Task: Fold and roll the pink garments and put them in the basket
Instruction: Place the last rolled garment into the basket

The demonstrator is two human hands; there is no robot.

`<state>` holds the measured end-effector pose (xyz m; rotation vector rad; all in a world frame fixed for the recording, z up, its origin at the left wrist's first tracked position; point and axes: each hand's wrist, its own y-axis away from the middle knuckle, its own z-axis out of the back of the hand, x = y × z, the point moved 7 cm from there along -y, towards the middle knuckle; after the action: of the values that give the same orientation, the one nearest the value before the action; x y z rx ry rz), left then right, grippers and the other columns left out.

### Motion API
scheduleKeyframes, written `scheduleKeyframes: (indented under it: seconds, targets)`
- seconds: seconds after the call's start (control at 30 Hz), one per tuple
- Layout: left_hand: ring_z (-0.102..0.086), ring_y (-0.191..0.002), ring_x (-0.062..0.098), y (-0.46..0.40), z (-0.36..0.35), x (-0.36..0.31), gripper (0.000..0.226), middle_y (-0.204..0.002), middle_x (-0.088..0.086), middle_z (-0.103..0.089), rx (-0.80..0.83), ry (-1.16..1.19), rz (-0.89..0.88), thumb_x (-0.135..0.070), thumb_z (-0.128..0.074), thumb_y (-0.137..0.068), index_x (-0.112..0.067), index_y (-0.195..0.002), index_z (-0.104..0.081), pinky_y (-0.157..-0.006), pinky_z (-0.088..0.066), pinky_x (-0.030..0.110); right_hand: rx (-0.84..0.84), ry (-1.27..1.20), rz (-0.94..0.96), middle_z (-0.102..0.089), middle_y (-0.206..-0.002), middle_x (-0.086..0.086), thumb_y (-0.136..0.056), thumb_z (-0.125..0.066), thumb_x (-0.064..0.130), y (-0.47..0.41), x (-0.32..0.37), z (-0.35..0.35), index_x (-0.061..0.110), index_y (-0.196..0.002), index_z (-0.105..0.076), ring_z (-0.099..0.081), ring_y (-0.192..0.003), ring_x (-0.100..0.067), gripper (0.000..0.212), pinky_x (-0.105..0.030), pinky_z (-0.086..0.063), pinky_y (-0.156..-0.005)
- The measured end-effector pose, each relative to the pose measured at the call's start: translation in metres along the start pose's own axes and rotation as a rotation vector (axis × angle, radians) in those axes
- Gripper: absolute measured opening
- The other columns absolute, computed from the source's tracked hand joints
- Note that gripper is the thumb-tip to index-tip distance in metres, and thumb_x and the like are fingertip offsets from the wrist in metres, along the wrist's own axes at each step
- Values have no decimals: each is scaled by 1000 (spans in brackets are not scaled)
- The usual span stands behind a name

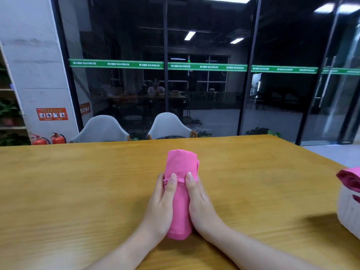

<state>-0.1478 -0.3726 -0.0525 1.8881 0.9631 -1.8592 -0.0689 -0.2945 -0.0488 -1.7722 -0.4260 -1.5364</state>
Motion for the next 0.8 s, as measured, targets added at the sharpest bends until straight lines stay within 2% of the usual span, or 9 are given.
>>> scheduleKeyframes:
  seconds: [0.07,0.13,0.27,0.37,0.47,0.57,0.63,0.7,0.8]
  targets:
    - [-66,-114,5,-3,4,4,77,-124,-15,-70,-10,-37,24,-87,-54,-77,-38,-137,-52,-104,-50,35,2,40,-9,-69,-118,3,-106,-30,51,-1,-2,0,19,-126,-62,-64,-110,-4,50,-16,-48,-91]
    - [-66,-117,13,-7,8,6,88,-126,-11,-69,-23,-55,47,-92,-54,-68,-38,-138,-54,-107,-49,45,15,68,-37,-69,-117,6,-105,-28,53,-3,-2,-1,20,-126,-63,-63,-109,0,53,-13,-47,-90]
    - [-71,-104,14,-9,9,1,71,-111,-9,-74,-48,-94,74,-86,-55,-69,-37,-120,-63,-99,-54,46,15,185,-125,-69,-120,5,-100,-25,69,-4,-1,-2,23,-123,-65,-63,-113,-3,65,-25,-46,-102]
    - [-72,-96,12,-2,0,-13,64,-104,-9,-76,-10,-136,87,-83,-58,-78,-32,-116,-65,-88,-57,36,19,273,-164,-68,-121,7,-91,-21,85,0,-1,6,28,-126,-63,-62,-114,-5,79,-35,-44,-108]
    - [-71,-87,16,3,-11,-33,53,-99,-2,-74,53,-222,68,-68,-54,-87,-23,-112,-65,-69,-53,24,8,337,-197,-66,-123,4,-95,-23,78,10,18,18,25,-127,-62,-61,-115,-10,73,-37,-43,-109]
    - [-68,-90,23,1,-29,-44,63,-102,4,-71,110,-317,43,-74,-56,-86,-17,-112,-64,-74,-53,35,-91,351,-219,-62,-127,-1,-100,-31,68,22,40,42,18,-132,-54,-59,-118,-19,64,-42,-44,-108]
    - [-67,-99,25,1,-50,-55,62,-113,7,-70,162,-338,30,-69,-54,-92,-14,-120,-63,-82,-54,38,-168,295,-198,-62,-128,0,-95,-43,68,28,55,61,18,-136,-49,-61,-116,-17,65,-41,-49,-104]
    - [-66,-106,25,4,-78,-72,60,-120,7,-69,226,-345,23,-67,-50,-95,-16,-124,-62,-94,-54,44,-243,217,-129,-64,-119,3,-96,-53,60,38,78,83,20,-127,-50,-64,-109,-15,50,-33,-54,-92]
    - [-71,-95,28,19,-127,-106,40,-110,10,-71,346,-323,0,-51,-47,-104,-16,-118,-61,-88,-59,47,-336,195,-57,-62,-119,1,-98,-59,53,56,118,126,20,-125,-46,-64,-105,-11,45,-22,-53,-76]
